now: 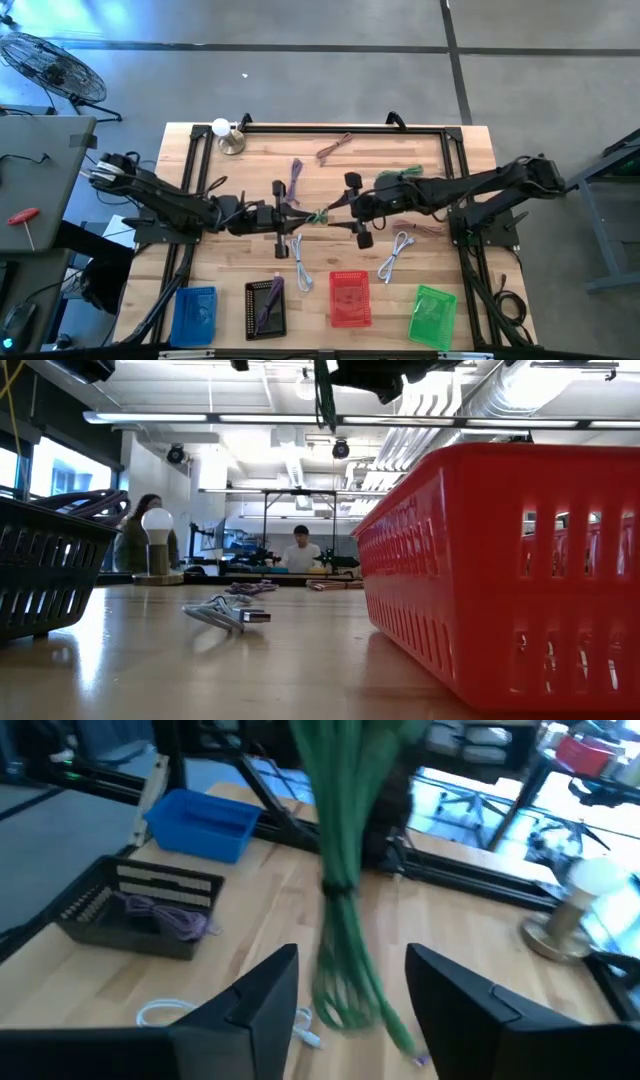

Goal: Pick & Place USB Port
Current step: Put the left green charger cable into the green bin

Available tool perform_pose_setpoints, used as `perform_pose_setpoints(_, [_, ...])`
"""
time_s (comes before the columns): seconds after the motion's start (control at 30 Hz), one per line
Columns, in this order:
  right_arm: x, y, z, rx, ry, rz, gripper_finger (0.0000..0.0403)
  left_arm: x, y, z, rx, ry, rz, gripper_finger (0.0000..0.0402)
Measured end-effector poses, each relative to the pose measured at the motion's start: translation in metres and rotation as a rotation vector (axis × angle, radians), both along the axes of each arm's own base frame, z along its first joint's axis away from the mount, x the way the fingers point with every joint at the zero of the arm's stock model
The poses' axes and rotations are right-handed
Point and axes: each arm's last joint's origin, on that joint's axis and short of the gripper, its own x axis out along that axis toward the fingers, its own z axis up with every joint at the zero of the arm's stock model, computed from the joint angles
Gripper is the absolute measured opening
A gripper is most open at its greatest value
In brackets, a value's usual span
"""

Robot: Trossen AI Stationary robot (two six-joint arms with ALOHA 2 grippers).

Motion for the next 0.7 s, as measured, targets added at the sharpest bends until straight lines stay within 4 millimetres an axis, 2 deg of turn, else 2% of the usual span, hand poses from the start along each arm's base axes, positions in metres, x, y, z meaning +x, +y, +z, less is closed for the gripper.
perform_pose_setpoints(0.13, [0.0072,0.0019,-0.0049,0.009,-0.021,0.045,0.0190,0.0011,-0.0005,-0.0010,-0.005,-0.006,-0.003,0.0000])
perform_pose_setpoints(0.7, [0.0096,0.0038,-0.0009,-0.003,-0.082,0.110,0.0174,0.0012,-0.0004,-0.0011,0.000,-0.006,0.000,0.0000])
